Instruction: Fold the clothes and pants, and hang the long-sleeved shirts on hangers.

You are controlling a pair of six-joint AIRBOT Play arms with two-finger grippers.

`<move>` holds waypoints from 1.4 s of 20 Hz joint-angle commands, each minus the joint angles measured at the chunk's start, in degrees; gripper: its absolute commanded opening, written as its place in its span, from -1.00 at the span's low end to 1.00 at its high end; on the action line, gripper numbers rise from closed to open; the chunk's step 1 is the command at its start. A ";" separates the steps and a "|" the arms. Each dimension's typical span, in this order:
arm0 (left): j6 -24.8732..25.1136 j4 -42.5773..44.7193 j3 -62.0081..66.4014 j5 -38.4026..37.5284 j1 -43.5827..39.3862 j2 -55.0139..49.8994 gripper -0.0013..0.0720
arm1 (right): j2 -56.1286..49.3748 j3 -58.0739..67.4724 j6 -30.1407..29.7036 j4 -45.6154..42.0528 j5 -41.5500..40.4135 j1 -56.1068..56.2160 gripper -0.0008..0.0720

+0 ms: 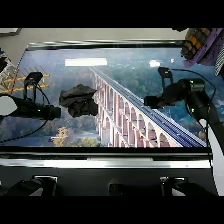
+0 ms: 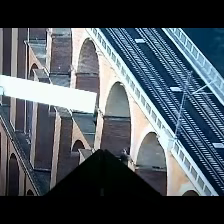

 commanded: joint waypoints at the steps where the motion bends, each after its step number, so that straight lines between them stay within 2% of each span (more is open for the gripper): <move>1: 0.00 0.35 0.00 0.33 -0.02 -0.07 -0.73 | 0.02 0.04 0.04 0.00 3.26 0.04 -0.87; 3: -0.90 1.64 -0.02 1.75 -0.04 -0.63 1.00 | 0.04 0.04 0.04 0.20 2.89 0.04 -0.87; 6: -1.07 4.81 0.31 8.17 -0.02 -4.92 1.00 | 0.04 0.04 0.04 0.20 0.66 0.04 -0.87; 12: -1.38 4.76 1.42 24.57 2.56 -23.47 0.98 | 0.04 0.04 0.04 0.20 -0.35 0.04 -0.87; 18: -9.79 4.70 1.42 39.19 6.05 -33.22 0.98 | 0.04 0.07 0.02 0.17 -0.33 0.04 -0.87; 20: -10.14 4.57 1.42 41.86 5.90 -34.77 0.98 | 0.04 0.07 0.04 0.20 -0.35 0.04 -0.87; 21: -10.08 3.89 1.42 42.21 5.68 -35.30 0.76 | 0.04 0.07 0.04 0.20 -0.39 0.04 -0.87; 22: -10.03 3.37 1.42 41.90 5.49 -35.43 -0.02 | 0.04 0.04 0.07 0.24 -0.42 0.04 -0.87; 23: -9.79 2.71 1.79 40.26 5.22 -35.15 -0.93 | 0.04 0.07 0.07 0.39 -0.57 0.04 -0.87; 25: -7.04 1.68 3.74 34.71 4.28 -33.97 -0.92 | 0.17 0.07 0.11 0.94 -0.61 0.04 -0.87; 28: 2.14 -7.28 5.38 28.61 1.95 -31.36 -0.93 | 1.44 0.11 0.44 0.72 -2.99 0.04 -0.86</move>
